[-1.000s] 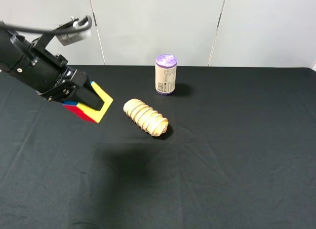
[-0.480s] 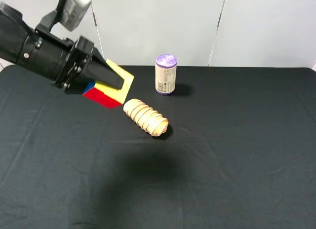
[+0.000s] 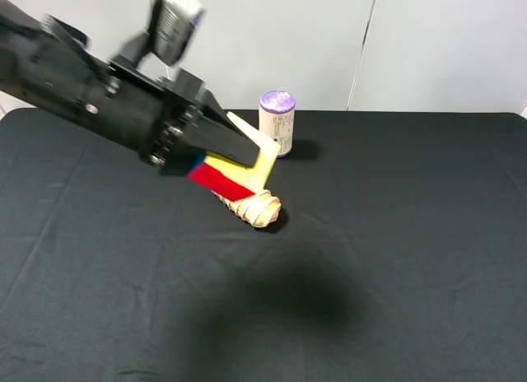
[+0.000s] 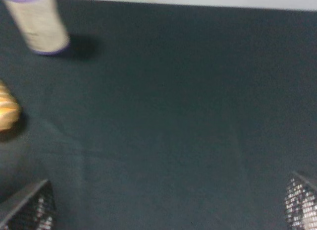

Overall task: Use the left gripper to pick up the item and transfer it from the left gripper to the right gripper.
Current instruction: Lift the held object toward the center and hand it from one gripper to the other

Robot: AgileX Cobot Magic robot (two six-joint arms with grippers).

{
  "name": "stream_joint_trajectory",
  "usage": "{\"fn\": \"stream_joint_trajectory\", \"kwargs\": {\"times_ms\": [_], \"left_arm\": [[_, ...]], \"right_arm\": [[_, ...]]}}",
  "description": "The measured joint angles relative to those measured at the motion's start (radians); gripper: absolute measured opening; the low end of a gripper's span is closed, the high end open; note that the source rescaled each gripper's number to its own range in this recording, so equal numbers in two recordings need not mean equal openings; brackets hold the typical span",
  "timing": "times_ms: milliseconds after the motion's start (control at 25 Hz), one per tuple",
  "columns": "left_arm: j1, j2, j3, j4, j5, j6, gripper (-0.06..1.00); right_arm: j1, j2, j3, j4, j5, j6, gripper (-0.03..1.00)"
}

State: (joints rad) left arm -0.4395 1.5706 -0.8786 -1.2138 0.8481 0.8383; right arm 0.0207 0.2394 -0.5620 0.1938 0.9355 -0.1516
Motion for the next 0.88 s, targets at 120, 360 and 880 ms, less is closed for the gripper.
{"fn": "stream_joint_trajectory", "kwargs": {"times_ms": [120, 360, 880], "left_arm": [[-0.039, 0.045, -0.004, -0.07, 0.005, 0.062, 0.0], [-0.075, 0.089, -0.007, -0.199, 0.026, 0.172, 0.0], [-0.076, 0.098, -0.009, -0.235, 0.028, 0.199, 0.0]], "right_arm": [[0.089, 0.075, -0.016, 0.033, -0.033, -0.064, 1.0], [0.335, 0.171, -0.025, 0.045, -0.075, -0.159, 1.0], [0.602, 0.432, -0.112, -0.02, -0.191, -0.216, 1.0]]}}
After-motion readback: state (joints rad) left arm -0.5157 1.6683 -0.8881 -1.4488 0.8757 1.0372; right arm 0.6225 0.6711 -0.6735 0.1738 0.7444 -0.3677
